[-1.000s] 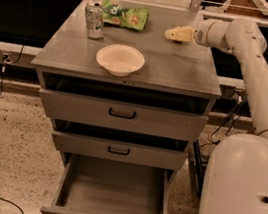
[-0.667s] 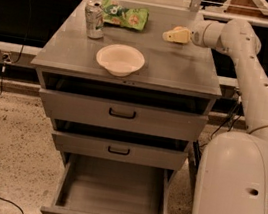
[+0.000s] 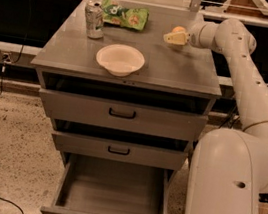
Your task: Place orange into bottom drawer
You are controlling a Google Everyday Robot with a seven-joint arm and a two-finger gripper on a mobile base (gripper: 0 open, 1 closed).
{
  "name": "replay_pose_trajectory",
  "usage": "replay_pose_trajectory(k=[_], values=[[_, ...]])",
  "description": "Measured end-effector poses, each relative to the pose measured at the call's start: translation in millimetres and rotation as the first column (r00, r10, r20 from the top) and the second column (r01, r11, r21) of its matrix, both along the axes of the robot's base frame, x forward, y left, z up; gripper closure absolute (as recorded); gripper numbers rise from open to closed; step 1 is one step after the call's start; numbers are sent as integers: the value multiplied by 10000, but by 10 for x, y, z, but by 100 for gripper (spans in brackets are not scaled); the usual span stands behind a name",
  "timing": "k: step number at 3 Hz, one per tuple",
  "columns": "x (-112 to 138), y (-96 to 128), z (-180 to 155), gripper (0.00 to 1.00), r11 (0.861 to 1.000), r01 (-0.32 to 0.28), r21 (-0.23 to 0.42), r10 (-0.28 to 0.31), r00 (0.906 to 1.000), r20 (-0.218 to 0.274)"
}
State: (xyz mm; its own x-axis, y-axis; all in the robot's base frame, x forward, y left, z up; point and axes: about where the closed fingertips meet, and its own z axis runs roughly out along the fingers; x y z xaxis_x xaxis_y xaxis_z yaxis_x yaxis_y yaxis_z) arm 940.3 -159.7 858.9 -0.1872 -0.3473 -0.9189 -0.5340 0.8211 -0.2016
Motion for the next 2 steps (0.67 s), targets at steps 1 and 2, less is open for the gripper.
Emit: replay_pose_trajectory(k=[1,2], values=[[28,26,-109,41,10000,-54,-34,53,9999,-159],[50,36,-181,64,9999,-72,-82,70,9996,-261]])
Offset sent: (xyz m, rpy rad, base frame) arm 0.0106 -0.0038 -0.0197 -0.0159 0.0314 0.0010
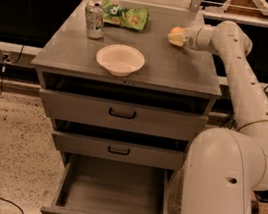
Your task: Place orange into bottom drawer
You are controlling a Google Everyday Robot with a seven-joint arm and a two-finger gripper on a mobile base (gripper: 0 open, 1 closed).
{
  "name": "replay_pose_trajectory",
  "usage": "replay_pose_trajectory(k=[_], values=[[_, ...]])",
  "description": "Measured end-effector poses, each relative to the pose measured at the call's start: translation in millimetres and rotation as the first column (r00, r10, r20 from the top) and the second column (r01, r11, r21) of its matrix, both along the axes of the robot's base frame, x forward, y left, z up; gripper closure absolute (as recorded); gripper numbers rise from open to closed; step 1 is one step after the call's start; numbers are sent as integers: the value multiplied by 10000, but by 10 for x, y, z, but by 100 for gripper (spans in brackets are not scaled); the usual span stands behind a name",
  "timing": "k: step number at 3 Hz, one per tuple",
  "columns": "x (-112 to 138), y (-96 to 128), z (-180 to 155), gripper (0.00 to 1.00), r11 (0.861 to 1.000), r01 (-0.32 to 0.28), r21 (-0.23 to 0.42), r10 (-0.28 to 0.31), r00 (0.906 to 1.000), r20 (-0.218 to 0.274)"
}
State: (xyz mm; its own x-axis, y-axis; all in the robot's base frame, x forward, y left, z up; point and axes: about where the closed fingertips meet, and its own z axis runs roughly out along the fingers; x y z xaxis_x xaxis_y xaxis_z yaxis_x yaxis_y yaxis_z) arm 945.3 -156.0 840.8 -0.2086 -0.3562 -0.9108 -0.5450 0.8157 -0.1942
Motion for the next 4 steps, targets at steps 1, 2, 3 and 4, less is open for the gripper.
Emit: replay_pose_trajectory(k=[1,2,3,4], values=[[-44,72,148,87,9995,-318,0,318,9990,321],[-326,272,620,100,9899,-1416,63,1400,9836,1134],[-842,617,1042,100,9515,-3071,-199,3048,9318,1973],[-903,832,1010,100,9338,-3535,-558,3567,9066,2256]])
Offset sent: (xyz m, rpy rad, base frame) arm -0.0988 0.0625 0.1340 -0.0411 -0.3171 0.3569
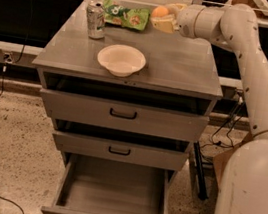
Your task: Place orange into bottom drawer
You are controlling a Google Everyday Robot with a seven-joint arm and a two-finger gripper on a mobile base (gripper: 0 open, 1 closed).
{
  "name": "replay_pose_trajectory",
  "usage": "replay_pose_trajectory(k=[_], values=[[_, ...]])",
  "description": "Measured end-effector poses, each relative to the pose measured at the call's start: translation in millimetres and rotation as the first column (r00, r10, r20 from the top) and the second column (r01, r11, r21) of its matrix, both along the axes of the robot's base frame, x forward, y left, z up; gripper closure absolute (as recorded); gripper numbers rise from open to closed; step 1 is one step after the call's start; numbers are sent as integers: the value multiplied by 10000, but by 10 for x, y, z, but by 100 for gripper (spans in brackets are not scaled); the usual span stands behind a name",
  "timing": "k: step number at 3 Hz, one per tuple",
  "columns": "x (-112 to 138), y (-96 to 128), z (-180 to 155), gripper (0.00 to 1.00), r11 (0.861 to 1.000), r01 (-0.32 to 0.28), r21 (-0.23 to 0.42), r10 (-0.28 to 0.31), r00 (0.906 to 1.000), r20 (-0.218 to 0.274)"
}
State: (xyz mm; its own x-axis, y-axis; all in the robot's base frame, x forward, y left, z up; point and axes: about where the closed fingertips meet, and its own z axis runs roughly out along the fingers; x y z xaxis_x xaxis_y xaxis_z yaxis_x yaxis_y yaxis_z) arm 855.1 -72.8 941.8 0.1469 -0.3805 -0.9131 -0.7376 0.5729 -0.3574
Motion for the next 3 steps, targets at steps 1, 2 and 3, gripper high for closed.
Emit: replay_pose_trajectory(k=[1,2,3], values=[[1,-5,-2,100,10000,8,-8,-8,10000,-2],[5,160,-140,100,9994,-352,-56,349,9983,-472],[-384,572,-171,100,9854,-1690,181,1699,9756,-1389]])
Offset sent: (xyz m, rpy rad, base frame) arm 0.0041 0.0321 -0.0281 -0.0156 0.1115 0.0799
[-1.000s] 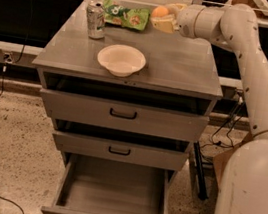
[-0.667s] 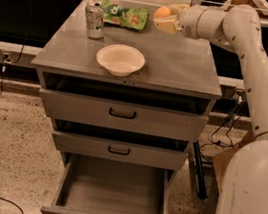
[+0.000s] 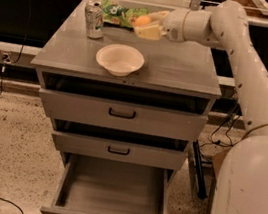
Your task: Place orange into bottom drawer
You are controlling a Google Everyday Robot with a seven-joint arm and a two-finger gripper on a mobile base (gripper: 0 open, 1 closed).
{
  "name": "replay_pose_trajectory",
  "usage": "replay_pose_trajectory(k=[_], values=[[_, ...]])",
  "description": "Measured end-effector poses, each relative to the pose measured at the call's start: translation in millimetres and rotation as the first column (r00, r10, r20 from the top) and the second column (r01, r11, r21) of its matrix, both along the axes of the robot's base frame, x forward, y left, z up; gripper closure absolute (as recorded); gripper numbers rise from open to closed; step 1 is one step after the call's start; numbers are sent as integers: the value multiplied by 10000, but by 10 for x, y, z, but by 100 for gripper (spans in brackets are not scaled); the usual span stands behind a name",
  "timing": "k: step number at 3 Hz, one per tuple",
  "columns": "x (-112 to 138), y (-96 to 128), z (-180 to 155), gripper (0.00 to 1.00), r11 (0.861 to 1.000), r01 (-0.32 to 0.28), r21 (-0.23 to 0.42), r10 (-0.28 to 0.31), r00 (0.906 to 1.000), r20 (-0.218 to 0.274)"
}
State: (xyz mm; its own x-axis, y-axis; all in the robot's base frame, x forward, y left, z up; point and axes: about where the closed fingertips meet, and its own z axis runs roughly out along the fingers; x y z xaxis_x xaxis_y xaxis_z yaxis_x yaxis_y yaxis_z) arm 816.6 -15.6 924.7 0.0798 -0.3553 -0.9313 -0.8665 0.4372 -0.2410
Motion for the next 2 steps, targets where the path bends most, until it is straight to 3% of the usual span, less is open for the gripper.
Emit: replay_pose_trajectory(k=[1,2], values=[[-721,501,-56,100,9830,-1832,-94,1813,9781,-1019],[-1394,788,-135,100,9526,-3024,342,3037,9376,-1692]])
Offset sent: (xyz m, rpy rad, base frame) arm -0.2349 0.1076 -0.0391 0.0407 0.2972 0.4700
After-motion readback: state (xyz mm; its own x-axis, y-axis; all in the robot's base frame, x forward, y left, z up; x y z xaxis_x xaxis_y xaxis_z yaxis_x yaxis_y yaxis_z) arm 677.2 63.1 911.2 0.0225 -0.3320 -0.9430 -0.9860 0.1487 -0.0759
